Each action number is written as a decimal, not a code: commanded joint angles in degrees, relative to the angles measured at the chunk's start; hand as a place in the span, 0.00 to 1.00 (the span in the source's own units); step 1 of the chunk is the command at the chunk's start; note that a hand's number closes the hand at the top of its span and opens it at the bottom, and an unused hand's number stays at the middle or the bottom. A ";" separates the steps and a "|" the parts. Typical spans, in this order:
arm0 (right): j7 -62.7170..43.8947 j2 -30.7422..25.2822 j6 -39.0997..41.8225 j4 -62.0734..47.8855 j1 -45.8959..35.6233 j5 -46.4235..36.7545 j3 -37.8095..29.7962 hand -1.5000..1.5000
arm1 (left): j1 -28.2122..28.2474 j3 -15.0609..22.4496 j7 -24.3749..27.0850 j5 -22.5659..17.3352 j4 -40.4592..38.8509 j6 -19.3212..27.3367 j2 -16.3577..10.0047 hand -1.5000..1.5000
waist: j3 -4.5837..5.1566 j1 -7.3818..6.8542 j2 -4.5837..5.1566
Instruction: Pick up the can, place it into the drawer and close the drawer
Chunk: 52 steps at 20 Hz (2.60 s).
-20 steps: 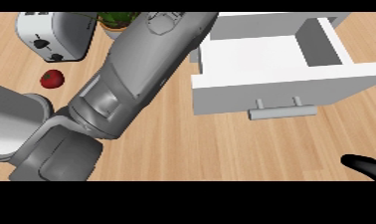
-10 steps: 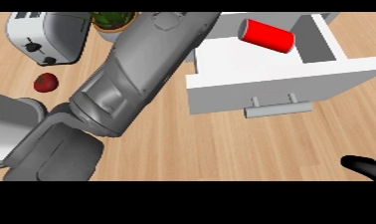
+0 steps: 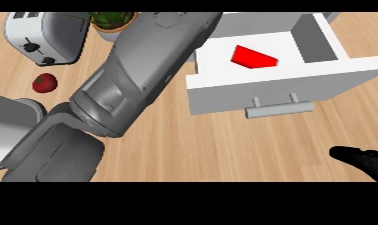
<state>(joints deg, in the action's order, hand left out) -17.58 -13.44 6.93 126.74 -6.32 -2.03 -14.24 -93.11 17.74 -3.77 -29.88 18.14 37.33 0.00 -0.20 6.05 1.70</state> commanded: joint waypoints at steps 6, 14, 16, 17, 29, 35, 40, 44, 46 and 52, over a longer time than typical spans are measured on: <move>5.07 -5.39 1.05 -4.57 -3.05 -16.85 7.25 0.00 | -0.92 -1.80 1.97 -4.52 -0.39 0.35 0.00 0.00 | 0.07 -1.54 0.00; 13.31 -5.86 -4.13 -20.39 -8.45 -31.98 15.07 0.00 | -2.48 -1.93 4.45 -4.24 -2.22 -0.48 0.00 0.00 | 0.07 -4.41 -0.20; 10.54 -4.80 -5.18 -23.13 -12.89 -36.27 18.40 0.00 | -0.38 -0.50 4.56 -4.19 -2.16 -0.94 0.00 0.00 | 0.12 -4.57 -0.42; 13.20 -5.60 -5.30 -25.01 -11.19 -36.50 18.08 0.00 | -2.77 -0.39 3.01 -3.19 -2.62 -0.06 0.00 0.00 | 0.10 -4.86 -0.74; 21.39 -0.43 -21.27 -56.91 -23.87 -50.93 21.22 0.00 | 0.92 -2.59 4.03 -2.45 -0.64 -2.34 -2.35 0.00 | 0.12 -6.87 -0.99; 22.25 1.60 -28.31 -73.13 -33.45 -54.54 18.51 0.00 | 1.18 -1.97 -0.11 -0.97 2.07 -2.48 -5.11 0.00 | 0.12 -7.95 -1.10; 20.21 4.80 -38.68 -83.40 -39.31 -58.29 16.37 0.00 | 6.19 -1.82 -0.42 -0.73 5.86 -4.98 -7.53 0.00 | 0.15 -9.28 -1.09; 20.75 4.31 -41.09 -90.14 -45.41 -58.58 14.31 0.00 | 7.30 -0.94 -4.23 0.00 9.80 -5.87 -10.07 0.00 | 0.17 -9.99 -1.44; 21.77 3.42 -44.35 -94.50 -47.23 -59.35 13.23 0.00 | 8.85 -1.22 -4.06 -0.34 11.59 -6.06 -9.97 0.00 | 0.15 -10.59 -1.14; 20.40 2.04 -43.90 -101.71 -56.91 -59.88 11.06 0.00 | 13.08 -0.29 -5.79 0.33 16.55 -7.37 -12.31 0.00 | 0.18 -11.64 -1.05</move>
<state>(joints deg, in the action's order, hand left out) 3.33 -10.63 -36.14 29.34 -57.30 -61.93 -1.45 -82.61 16.87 -8.10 -29.78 31.33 30.89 -11.25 -0.01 -4.84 0.76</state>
